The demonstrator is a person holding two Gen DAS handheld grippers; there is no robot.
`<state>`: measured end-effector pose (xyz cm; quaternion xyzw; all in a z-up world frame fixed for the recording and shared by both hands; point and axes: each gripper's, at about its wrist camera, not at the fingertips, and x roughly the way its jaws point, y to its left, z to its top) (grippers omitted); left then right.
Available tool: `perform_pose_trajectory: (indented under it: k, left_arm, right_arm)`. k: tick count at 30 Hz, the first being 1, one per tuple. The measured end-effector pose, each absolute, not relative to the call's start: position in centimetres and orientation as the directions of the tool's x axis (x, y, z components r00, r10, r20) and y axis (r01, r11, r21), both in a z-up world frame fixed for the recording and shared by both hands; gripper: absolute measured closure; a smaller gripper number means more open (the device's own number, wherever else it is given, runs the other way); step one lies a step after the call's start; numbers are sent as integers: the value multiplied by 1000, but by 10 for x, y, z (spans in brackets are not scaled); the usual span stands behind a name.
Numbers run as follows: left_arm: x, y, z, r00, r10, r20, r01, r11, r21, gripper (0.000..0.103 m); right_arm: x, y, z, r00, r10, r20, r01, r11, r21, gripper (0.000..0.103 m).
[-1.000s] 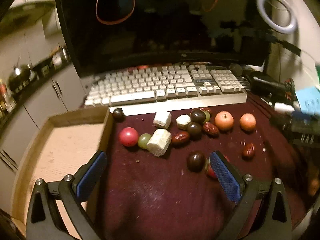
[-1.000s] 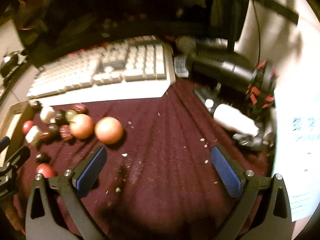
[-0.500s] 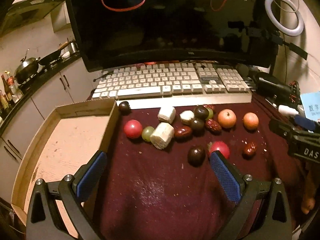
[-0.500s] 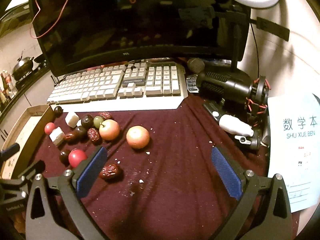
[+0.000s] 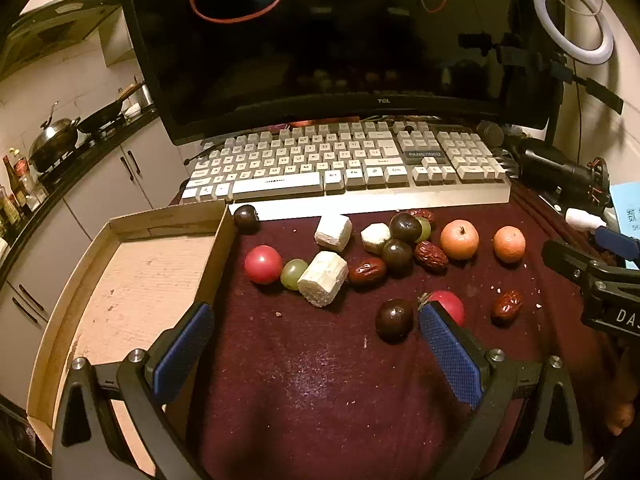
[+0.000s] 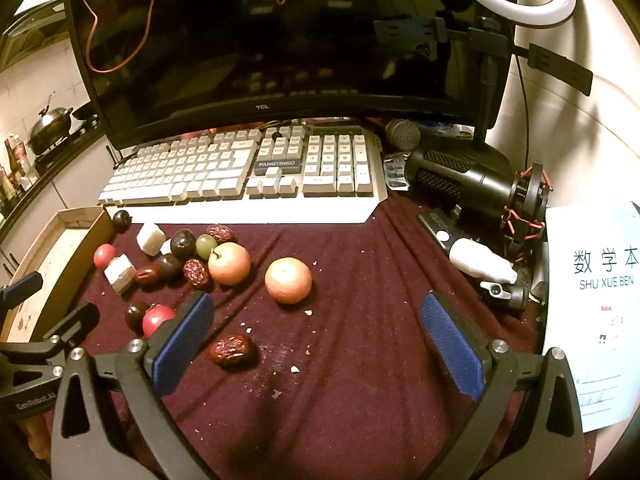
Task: Organize fruits
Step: 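Grasp the red tomato with the left gripper while the right gripper grasps the orange tangerine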
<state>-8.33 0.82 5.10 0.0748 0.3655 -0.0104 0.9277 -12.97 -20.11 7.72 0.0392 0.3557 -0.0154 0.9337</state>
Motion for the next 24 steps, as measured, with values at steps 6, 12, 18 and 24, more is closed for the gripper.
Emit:
perform_pose_trajectory:
  k: [6,12,18,24]
  left_arm:
    - [-76,6,48,722,42,-690,71,988,135,0]
    - [-69,8,43,713,52,-699,60,989,134,0]
    - [-71,15,37,697,4,-717,95,991,98,0]
    - [-73,12,32,660,-81,-747,165,985,40,0]
  right_arm:
    - [-125,-203,75,740,0,-673,50,997,55,0]
    - [-116,-205,73,731,7,-682,39,998,52,0]
    - [-109,-201,70,723,14,-691,20,999,41,0]
    - [-93,-195,62,694,3,-720,-9,1000,-4,0]
